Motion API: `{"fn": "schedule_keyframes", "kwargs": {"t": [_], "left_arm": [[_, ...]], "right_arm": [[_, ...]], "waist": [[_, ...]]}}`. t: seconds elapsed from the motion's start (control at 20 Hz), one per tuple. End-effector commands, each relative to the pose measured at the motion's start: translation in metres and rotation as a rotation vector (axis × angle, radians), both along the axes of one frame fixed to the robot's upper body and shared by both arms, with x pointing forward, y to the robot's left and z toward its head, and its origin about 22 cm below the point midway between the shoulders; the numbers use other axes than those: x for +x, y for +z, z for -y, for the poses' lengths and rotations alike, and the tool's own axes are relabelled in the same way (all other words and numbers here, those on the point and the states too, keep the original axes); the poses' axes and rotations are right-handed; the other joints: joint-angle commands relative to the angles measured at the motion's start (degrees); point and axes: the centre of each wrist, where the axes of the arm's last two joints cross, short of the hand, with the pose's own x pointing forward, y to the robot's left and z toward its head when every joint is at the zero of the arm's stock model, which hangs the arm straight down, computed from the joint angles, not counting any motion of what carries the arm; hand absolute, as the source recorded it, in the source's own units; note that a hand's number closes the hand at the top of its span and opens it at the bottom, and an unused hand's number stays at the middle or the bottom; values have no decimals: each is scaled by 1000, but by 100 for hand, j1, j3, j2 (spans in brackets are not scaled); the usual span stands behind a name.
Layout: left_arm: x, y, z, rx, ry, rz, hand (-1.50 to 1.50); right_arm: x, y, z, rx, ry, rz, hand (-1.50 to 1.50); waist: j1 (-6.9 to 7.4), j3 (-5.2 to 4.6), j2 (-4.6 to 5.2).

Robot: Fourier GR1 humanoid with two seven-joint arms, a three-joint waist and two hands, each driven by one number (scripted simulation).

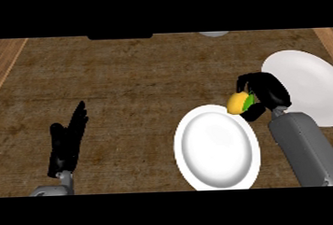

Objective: Pick the lemon from the plate and place it in the plate

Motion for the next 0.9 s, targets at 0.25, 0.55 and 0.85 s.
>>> {"fn": "schedule_keyframes", "kwargs": {"t": [0.25, 0.55, 0.85], "left_arm": [[-9, -3, -6, 1, 5, -13, 0], [1, 5, -11, 4, 2, -6, 0], [-6, -4, -6, -20, -3, -5, 0]], "right_arm": [[-14, 68, 15, 102, -163, 385, 150], [-15, 102, 62, 99, -339, 463, 150], [-6, 106, 105, 131, -451, 410, 150]], "waist": [[-118, -3, -52], [-31, -1, -7], [10, -1, 6]]}}
